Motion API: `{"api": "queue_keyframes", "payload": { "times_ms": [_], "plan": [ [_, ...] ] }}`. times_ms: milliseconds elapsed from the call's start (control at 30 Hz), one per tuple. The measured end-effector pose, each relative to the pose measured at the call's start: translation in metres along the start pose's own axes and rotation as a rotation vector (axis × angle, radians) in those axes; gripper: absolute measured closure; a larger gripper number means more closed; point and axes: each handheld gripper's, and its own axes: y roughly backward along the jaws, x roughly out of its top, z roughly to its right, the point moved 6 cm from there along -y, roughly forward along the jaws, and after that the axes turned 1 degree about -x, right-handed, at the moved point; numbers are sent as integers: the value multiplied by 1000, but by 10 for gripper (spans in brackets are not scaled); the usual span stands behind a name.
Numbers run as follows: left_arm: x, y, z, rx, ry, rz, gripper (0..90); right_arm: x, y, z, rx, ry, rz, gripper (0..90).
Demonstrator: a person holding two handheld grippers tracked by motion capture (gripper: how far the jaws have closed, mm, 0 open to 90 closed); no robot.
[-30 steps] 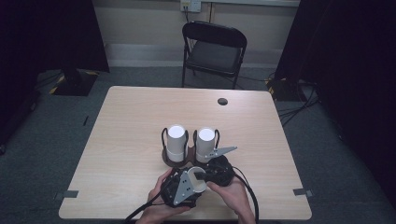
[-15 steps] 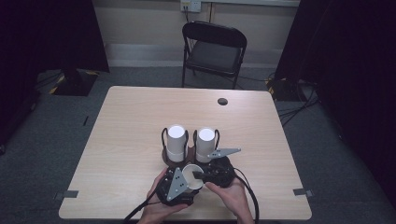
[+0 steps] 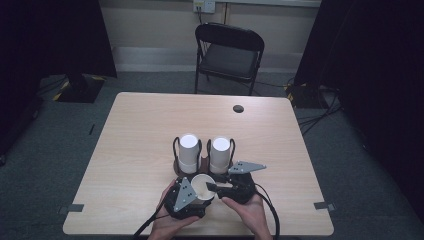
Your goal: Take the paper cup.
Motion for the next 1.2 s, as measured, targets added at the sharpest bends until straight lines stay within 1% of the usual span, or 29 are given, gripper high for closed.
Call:
{"api": "queue_keyframes", "payload": {
  "times_ms": [33,67,133,167,200,233,267,367,400,433,467,567,600,700,767,800,867,900,933,1033,1100,1133,1167,1200],
  "plan": [
    [0,1,-3,1,21,11,231,2,4,0,4,11,50,546],
    [0,1,-3,1,21,11,231,2,4,0,4,11,50,546],
    [1,2,-5,0,43,28,231,4,8,1,1,15,81,540],
    [1,4,-8,5,60,35,231,5,10,2,8,10,103,545],
    [1,4,-8,5,60,35,232,5,10,2,8,10,103,545],
    [1,5,-10,5,68,35,231,6,12,4,1,20,125,532],
    [1,6,-11,7,72,37,231,6,12,4,1,20,125,532],
    [0,8,-15,16,84,28,233,6,13,5,-3,22,153,519],
    [-1,9,-17,15,95,36,233,6,13,5,-11,35,161,517],
    [-1,11,-19,22,106,42,233,3,13,6,-19,36,161,510],
    [-1,11,-19,22,106,42,233,3,13,6,-19,36,161,510],
    [-3,15,-24,37,109,42,233,0,15,9,-21,19,183,504],
    [-3,17,-25,43,108,42,233,-1,15,10,-27,20,191,498],
    [-5,23,-33,57,125,63,233,-4,17,13,-52,21,211,471],
    [-6,27,-39,65,137,71,232,-7,18,18,-72,11,219,453],
    [-6,28,-41,68,142,77,232,-10,20,22,-95,5,229,442],
    [-7,32,-48,89,145,78,232,-11,21,24,-102,3,233,438],
    [-6,35,-51,100,147,79,232,-13,23,27,-115,-1,242,432],
    [-6,36,-54,106,148,83,232,-14,24,30,-130,-4,251,431],
    [-5,41,-61,122,146,90,233,-19,28,36,-154,-15,257,425],
    [-4,44,-66,138,153,100,232,-23,32,42,-180,-21,267,418],
    [-4,46,-69,144,154,102,232,-23,32,42,-180,-21,267,418],
    [-4,46,-72,148,155,101,232,-26,36,46,-197,-32,275,418],
    [-4,47,-74,155,159,100,232,-26,36,46,-197,-32,275,418]
  ]
}}
